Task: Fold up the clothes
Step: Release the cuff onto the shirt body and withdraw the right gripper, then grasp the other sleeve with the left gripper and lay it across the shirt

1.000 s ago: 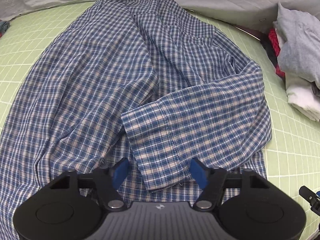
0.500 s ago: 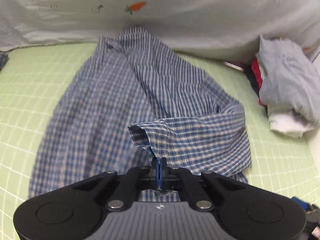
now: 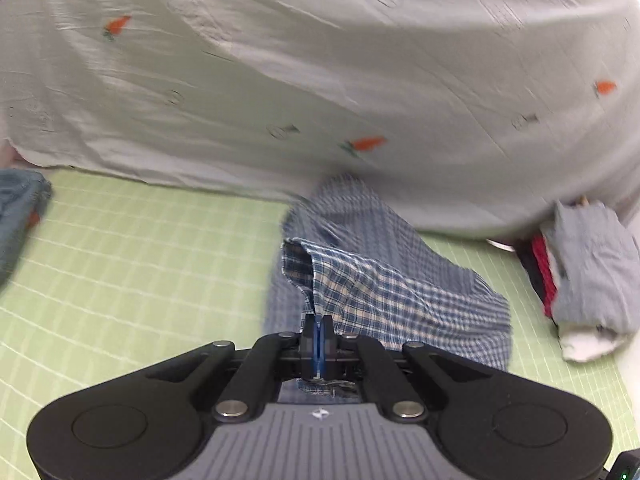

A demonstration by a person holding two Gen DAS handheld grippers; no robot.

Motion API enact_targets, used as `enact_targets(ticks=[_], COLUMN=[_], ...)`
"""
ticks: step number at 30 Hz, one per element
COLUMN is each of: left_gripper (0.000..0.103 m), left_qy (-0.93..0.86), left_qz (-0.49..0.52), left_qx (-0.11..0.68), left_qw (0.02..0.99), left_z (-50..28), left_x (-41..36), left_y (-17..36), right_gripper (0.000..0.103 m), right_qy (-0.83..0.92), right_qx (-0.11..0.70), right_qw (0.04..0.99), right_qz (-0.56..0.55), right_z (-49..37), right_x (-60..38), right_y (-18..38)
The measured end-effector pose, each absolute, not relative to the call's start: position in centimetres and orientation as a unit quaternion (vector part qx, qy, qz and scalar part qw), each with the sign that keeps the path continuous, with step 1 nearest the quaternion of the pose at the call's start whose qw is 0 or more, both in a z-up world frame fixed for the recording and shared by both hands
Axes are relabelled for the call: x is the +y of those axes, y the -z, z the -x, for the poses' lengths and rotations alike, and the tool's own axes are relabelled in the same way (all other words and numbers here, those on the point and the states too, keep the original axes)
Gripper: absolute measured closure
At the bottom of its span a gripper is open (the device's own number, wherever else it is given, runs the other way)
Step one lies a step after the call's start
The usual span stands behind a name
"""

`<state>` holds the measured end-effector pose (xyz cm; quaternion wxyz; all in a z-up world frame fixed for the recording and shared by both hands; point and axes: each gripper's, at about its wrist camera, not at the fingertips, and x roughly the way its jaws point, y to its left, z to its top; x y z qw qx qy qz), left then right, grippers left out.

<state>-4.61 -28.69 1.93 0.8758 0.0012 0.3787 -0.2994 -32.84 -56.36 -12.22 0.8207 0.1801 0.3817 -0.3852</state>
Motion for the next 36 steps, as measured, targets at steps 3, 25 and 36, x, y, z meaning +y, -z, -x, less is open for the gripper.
enact_targets(ticks=[3, 25, 36], left_gripper=[0.103, 0.051, 0.028], left_qy=[0.292, 0.179, 0.23], left_qz=[0.018, 0.082, 0.044], left_qx=[0.371, 0.494, 0.485], left_qw=[0.881, 0.847, 0.842], left_z=[-0.1, -14.2, -6.3], left_x=[-26.1, -18.0, -20.6], left_y=[-2.8, 7.4, 4.8], right_gripper=[0.003, 0.003, 0.013], right_qy=[0.419, 0.467, 0.448], right_qx=[0.383, 0.427, 0.388], right_qw=[0.808, 0.768, 0.794], right_qz=[-0.158, -0.101, -0.135], right_z=[30.7, 21.9, 26.7], right_x=[-55.9, -52.3, -52.1], right_y=[12.2, 11.8, 10.0])
